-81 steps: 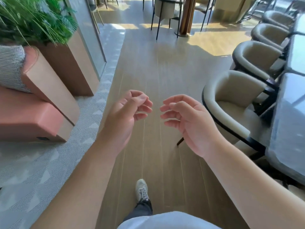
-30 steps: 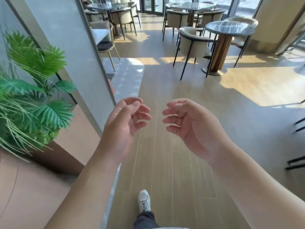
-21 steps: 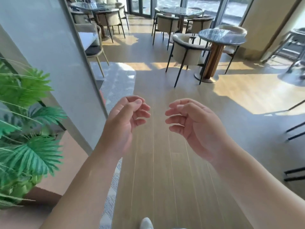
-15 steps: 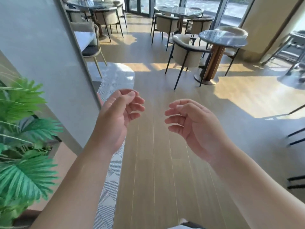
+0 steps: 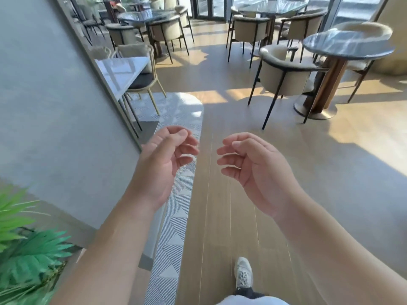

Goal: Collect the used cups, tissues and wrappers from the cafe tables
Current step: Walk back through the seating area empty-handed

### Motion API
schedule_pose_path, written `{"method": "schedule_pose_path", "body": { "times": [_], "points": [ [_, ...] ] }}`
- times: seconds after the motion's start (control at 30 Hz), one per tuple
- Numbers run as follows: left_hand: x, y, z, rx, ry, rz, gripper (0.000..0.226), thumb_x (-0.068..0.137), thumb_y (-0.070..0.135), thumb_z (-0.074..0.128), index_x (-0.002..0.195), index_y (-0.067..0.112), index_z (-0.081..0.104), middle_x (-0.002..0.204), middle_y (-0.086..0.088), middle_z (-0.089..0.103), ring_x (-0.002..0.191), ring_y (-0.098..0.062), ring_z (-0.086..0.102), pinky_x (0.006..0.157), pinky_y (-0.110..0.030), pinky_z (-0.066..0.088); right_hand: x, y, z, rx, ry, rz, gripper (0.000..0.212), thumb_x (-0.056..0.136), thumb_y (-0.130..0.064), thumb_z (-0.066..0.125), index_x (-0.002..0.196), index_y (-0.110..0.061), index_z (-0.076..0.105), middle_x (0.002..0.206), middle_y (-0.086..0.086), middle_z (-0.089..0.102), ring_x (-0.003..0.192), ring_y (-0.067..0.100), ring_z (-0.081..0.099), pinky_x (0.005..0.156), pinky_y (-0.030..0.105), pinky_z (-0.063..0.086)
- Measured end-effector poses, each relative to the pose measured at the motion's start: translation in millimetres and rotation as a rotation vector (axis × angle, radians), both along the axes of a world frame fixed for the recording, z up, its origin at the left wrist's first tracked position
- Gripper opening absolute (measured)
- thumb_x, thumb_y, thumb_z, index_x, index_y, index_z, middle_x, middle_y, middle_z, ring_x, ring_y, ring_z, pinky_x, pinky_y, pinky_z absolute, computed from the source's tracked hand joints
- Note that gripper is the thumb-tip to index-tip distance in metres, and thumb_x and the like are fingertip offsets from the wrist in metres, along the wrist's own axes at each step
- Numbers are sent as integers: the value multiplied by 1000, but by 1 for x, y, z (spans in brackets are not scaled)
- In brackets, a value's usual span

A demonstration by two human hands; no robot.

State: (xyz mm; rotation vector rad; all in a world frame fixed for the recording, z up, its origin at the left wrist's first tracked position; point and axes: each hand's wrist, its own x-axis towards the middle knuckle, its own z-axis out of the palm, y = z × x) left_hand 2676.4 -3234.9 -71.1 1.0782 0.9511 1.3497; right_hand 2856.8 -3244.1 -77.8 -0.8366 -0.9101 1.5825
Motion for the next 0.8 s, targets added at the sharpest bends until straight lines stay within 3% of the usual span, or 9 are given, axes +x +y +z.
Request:
{"method": "schedule_pose_path", "body": {
  "times": [0.33, 0.8],
  "points": [
    [35, 187, 29, 46, 53, 44, 11, 85, 24, 55, 93, 16, 57, 79, 3, 70, 71, -11, 64, 67, -23, 47, 33, 194, 20, 21, 16, 67, 16, 76, -14, 55, 79, -16, 70, 80, 8, 69, 67, 18, 64, 60, 26, 50],
    [-63, 450, -14, 17, -3, 80, 9, 86, 25, 55, 91, 18, 59, 80, 4, 71, 72, -10, 66, 68, -23, 48, -66, 462, -7, -44, -9, 102, 15, 76, -17, 54, 80, -14, 69, 80, 8, 67, 66, 18, 64, 59, 25, 50]
  ]
}}
